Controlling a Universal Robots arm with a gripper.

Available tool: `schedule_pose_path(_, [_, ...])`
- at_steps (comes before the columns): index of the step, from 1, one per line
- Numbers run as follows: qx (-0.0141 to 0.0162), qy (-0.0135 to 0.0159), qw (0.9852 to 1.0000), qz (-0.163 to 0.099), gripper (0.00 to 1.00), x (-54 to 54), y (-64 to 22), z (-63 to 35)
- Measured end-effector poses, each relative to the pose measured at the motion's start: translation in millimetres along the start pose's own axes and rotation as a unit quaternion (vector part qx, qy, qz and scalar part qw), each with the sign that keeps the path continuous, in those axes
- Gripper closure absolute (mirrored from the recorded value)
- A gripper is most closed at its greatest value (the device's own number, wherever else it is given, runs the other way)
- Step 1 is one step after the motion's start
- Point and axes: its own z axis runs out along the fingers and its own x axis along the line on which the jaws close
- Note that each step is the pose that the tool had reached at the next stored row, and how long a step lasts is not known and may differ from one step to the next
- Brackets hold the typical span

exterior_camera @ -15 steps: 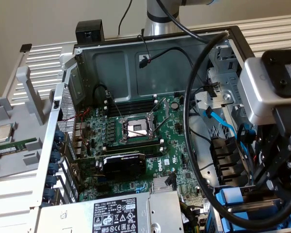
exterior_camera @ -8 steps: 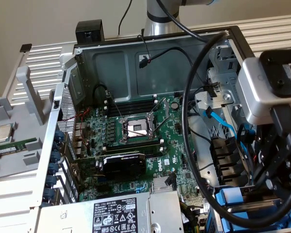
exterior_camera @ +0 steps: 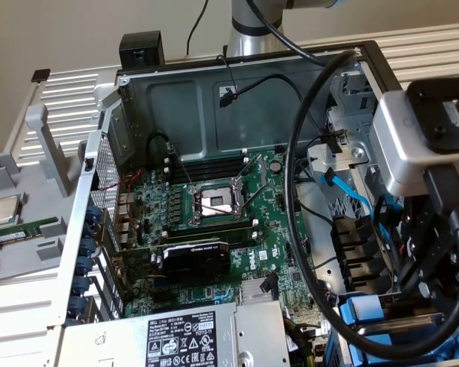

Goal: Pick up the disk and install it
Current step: 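Insert the first disk wire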

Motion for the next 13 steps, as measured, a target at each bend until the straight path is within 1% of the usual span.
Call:
schedule_pose_path(6, [0.0033,-0.0001,1.0,0.0,0.84,0.0,1.8,0.2])
schedule_pose_path(11, [0.0048,-0.0002,1.0,0.001,0.84,0.0,2.0,0.3])
schedule_pose_path(13, [0.006,-0.0001,1.0,0.002,0.84,0.1,2.7,0.8])
